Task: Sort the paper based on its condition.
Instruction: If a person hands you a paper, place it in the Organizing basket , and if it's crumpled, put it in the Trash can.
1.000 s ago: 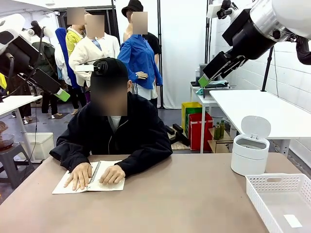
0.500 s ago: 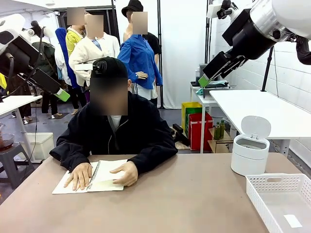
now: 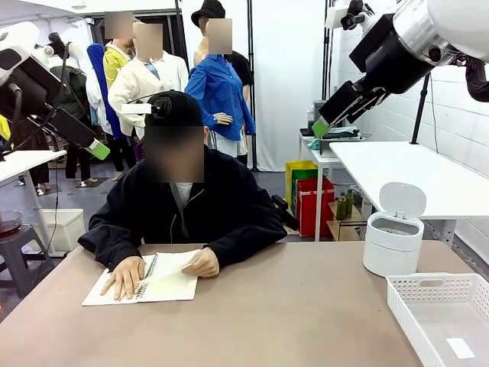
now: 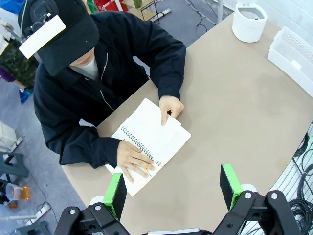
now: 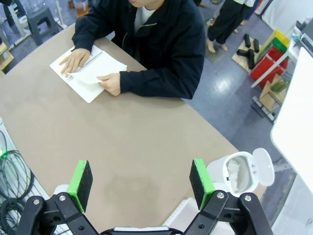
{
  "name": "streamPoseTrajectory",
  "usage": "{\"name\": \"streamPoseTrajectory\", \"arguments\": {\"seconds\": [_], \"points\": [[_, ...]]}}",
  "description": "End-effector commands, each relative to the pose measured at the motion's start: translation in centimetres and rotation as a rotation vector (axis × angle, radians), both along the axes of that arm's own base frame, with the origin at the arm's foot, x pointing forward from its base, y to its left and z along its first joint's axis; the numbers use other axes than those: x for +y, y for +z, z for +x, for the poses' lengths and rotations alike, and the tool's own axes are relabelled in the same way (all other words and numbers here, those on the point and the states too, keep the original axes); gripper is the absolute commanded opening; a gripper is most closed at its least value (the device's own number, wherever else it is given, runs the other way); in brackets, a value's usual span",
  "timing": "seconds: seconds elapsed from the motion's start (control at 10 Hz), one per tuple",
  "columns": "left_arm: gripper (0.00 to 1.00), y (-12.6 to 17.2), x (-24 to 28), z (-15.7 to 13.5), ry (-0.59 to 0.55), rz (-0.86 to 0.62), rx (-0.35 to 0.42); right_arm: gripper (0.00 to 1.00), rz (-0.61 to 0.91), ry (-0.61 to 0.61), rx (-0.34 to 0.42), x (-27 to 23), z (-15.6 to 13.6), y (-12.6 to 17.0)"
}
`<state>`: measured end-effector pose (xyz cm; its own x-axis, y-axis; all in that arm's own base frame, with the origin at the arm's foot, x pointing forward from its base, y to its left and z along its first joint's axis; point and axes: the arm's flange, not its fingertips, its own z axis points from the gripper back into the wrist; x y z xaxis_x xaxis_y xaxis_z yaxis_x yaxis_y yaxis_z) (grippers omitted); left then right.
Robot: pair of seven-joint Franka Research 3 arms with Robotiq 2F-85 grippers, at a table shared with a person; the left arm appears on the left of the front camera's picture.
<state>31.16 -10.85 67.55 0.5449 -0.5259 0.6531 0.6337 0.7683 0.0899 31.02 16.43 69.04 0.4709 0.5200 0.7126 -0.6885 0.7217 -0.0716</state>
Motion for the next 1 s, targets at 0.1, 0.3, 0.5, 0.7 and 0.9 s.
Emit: {"name": "streamPoseTrajectory", "arguments": {"seconds": [0.1, 0.3, 0.5, 0.7, 0.9], "points": [[1.0, 0.03, 0.09, 0.01, 0.001, -0.002, 0.0, 1.0, 0.004, 0.0, 0.004, 0.01, 0.04, -0.04], [1.0, 0.03, 0.09, 0.01, 0.001, -0.002, 0.0, 1.0, 0.004, 0.0, 0.004, 0.01, 0.04, -0.04], [1.0, 0.03, 0.09, 0.01, 0.001, -0.002, 0.0, 1.0, 0.004, 0.0, 0.004, 0.01, 0.04, -0.04], [1.0, 0.03, 0.09, 0.01, 0.001, -0.002, 0.0, 1.0, 0.004, 0.0, 0.004, 0.01, 0.04, -0.04], [1.0, 0.03, 0.09, 0.01, 0.001, -0.002, 0.0, 1.0, 0.004, 0.0, 0.004, 0.01, 0.04, -0.04]]}}
